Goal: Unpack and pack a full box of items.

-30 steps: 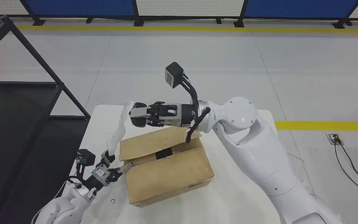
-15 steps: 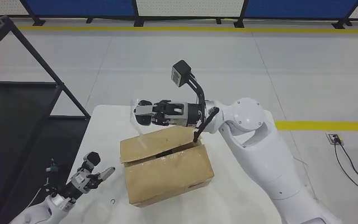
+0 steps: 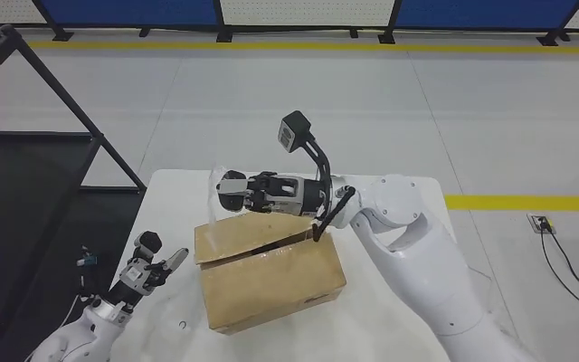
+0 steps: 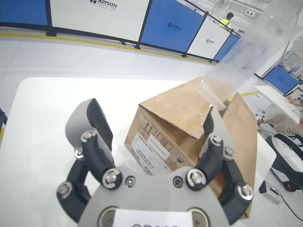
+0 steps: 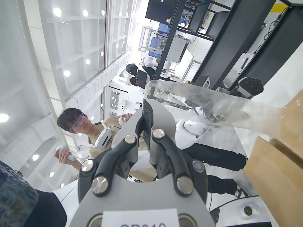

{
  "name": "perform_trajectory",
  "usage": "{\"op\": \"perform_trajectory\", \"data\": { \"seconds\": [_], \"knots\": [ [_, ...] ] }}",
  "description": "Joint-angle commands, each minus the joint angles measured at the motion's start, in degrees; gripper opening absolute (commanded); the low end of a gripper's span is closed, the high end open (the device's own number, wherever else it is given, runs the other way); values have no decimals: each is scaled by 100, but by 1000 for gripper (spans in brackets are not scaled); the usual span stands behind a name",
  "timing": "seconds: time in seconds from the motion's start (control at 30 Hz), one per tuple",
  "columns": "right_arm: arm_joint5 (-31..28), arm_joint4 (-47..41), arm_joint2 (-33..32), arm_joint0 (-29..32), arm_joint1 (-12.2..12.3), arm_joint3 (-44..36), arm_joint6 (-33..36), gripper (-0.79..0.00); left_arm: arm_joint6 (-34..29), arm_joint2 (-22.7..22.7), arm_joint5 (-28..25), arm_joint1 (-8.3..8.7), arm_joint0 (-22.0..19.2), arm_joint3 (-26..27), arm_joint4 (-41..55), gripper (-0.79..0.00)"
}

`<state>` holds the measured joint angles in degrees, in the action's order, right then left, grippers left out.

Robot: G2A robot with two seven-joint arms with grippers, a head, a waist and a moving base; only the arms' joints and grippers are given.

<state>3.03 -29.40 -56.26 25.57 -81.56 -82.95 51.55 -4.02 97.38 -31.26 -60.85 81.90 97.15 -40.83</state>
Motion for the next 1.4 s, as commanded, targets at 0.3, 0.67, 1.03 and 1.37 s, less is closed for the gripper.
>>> {"op": "perform_trajectory", "data": {
  "seconds": [0.3,0.67,1.03,1.37],
  "knots": [
    [-42,24,-53,565,21,-500,-396,-785,127,-253,179,-38,-247,-190,-119,0],
    [-79,138,-129,1055,58,-902,-610,-785,47,-347,142,-47,-384,-244,-137,0],
    [-347,0,-43,1306,17,-907,-855,-785,75,-403,90,-57,-396,-286,-138,0],
    [-528,-163,79,1337,-52,-756,-953,-785,324,-425,-136,-65,-245,16,-293,0]
  ]
}}
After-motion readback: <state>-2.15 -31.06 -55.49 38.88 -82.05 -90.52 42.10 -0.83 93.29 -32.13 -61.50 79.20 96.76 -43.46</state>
